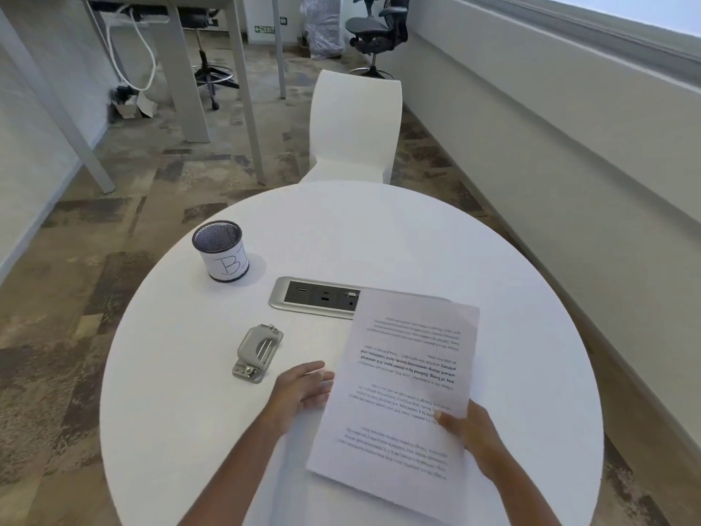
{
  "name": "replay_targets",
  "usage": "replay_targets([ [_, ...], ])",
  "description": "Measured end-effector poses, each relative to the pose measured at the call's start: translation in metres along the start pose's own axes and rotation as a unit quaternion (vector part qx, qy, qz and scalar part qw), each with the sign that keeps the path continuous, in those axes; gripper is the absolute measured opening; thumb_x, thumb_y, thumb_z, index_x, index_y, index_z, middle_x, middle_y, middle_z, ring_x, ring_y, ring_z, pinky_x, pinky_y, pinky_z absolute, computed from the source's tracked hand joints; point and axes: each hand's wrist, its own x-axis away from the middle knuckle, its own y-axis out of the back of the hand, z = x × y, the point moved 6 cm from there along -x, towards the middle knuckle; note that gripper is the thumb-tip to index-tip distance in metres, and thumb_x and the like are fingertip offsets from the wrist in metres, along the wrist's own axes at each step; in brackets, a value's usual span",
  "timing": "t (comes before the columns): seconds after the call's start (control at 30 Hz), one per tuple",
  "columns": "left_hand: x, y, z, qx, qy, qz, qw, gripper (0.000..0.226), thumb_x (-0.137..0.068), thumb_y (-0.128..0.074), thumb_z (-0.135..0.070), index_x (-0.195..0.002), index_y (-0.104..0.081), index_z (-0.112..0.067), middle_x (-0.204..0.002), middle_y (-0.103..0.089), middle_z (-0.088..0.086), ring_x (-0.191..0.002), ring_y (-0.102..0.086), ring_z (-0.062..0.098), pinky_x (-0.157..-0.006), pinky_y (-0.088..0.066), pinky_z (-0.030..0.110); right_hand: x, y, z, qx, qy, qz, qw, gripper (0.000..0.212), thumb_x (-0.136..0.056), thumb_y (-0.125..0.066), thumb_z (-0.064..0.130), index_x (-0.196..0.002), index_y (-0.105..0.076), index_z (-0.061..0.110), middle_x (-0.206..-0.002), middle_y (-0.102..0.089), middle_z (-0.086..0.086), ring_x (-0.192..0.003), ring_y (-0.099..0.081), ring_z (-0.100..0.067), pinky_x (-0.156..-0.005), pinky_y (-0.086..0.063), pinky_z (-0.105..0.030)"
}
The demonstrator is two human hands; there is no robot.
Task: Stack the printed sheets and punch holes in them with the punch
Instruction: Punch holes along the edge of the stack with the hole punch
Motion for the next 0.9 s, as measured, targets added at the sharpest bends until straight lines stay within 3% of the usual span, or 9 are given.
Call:
replay_targets([
  [0.17,-0.014,-0.010,-0.015,-0.194,-0.030,0.011,0.980,0.036,-0.086,-0.062,-0.006,-0.120,-0.052,-0.006,-0.079,-0.055,0.001,-0.063,-0.052,0.011,-0.052,-0.045,0.013,0.004,-0.014,0.012,-0.003,0.037,0.021,0.999,0.029,-0.081,-0.062,-0.003,-0.109,-0.061,0.003,-0.101,-0.070,-0.015,-0.085,-0.068,-0.027,-0.065,-0.057,-0.027],
  [0.27,-0.018,-0.013,-0.033,-0.262,-0.091,0.010,0.961,0.005,-0.084,-0.065,-0.010,-0.088,-0.063,-0.011,-0.083,-0.057,0.007,-0.066,-0.048,0.013,-0.054,-0.038,0.016,0.003,-0.021,0.019,-0.027,0.051,0.011,0.998,0.024,-0.079,-0.063,-0.003,-0.100,-0.064,0.009,-0.093,-0.072,-0.007,-0.076,-0.071,-0.018,-0.057,-0.056,-0.021],
  [0.3,-0.018,-0.013,-0.040,-0.272,-0.118,0.004,0.955,0.007,-0.083,-0.066,-0.010,-0.078,-0.062,-0.014,-0.082,-0.059,0.006,-0.064,-0.049,0.011,-0.054,-0.038,0.014,0.003,-0.023,0.022,-0.037,0.058,0.002,0.998,0.023,-0.079,-0.063,-0.003,-0.095,-0.065,0.013,-0.090,-0.072,-0.004,-0.072,-0.071,-0.015,-0.055,-0.055,-0.020],
  [0.47,-0.009,-0.019,-0.081,-0.215,-0.238,-0.015,0.947,0.012,-0.082,-0.066,-0.004,-0.074,-0.059,-0.011,-0.077,-0.054,0.003,-0.059,-0.048,0.005,-0.056,-0.041,0.012,0.003,-0.025,0.052,-0.048,0.135,-0.079,0.987,0.017,-0.082,-0.061,0.001,-0.093,-0.063,0.014,-0.091,-0.070,-0.007,-0.078,-0.068,-0.020,-0.065,-0.054,-0.031],
  [0.53,-0.001,-0.027,-0.097,-0.190,-0.282,-0.009,0.940,0.021,-0.082,-0.065,-0.001,-0.070,-0.059,-0.017,-0.070,-0.054,-0.001,-0.055,-0.047,0.002,-0.053,-0.040,0.007,0.005,-0.025,0.067,-0.058,0.178,-0.111,0.976,0.015,-0.083,-0.061,0.004,-0.092,-0.063,0.016,-0.088,-0.069,-0.001,-0.079,-0.066,-0.015,-0.063,-0.052,-0.028],
  [0.6,0.006,-0.032,-0.108,-0.170,-0.318,-0.003,0.933,0.026,-0.080,-0.065,0.001,-0.065,-0.055,-0.018,-0.070,-0.053,0.002,-0.057,-0.046,0.005,-0.056,-0.040,0.011,0.008,-0.025,0.079,-0.064,0.212,-0.133,0.966,0.013,-0.084,-0.061,0.007,-0.091,-0.062,0.018,-0.087,-0.068,0.005,-0.080,-0.065,-0.010,-0.063,-0.050,-0.023],
  [0.73,0.009,-0.037,-0.106,-0.173,-0.318,0.009,0.932,0.014,-0.079,-0.068,0.000,-0.082,-0.058,-0.010,-0.083,-0.058,0.012,-0.070,-0.048,0.021,-0.069,-0.045,0.032,0.010,-0.029,0.081,-0.070,0.229,-0.149,0.959,0.016,-0.085,-0.061,0.009,-0.100,-0.062,0.012,-0.092,-0.068,0.002,-0.086,-0.064,-0.014,-0.069,-0.051,-0.023],
  [0.8,0.006,-0.039,-0.094,-0.191,-0.277,0.017,0.942,0.021,-0.079,-0.069,-0.002,-0.094,-0.060,-0.012,-0.091,-0.062,0.013,-0.079,-0.055,0.024,-0.078,-0.050,0.042,0.011,-0.034,0.074,-0.055,0.219,-0.147,0.963,0.019,-0.085,-0.059,0.006,-0.104,-0.061,0.006,-0.095,-0.067,-0.005,-0.088,-0.062,-0.022,-0.076,-0.050,-0.033],
  [0.9,0.004,-0.040,-0.082,-0.222,-0.260,0.019,0.939,0.026,-0.079,-0.070,-0.005,-0.104,-0.062,0.000,-0.097,-0.065,0.010,-0.086,-0.061,0.024,-0.085,-0.052,0.046,0.014,-0.039,0.063,-0.046,0.212,-0.154,0.964,0.014,-0.085,-0.058,0.002,-0.097,-0.061,0.009,-0.090,-0.066,-0.004,-0.087,-0.060,-0.024,-0.076,-0.047,-0.034],
])
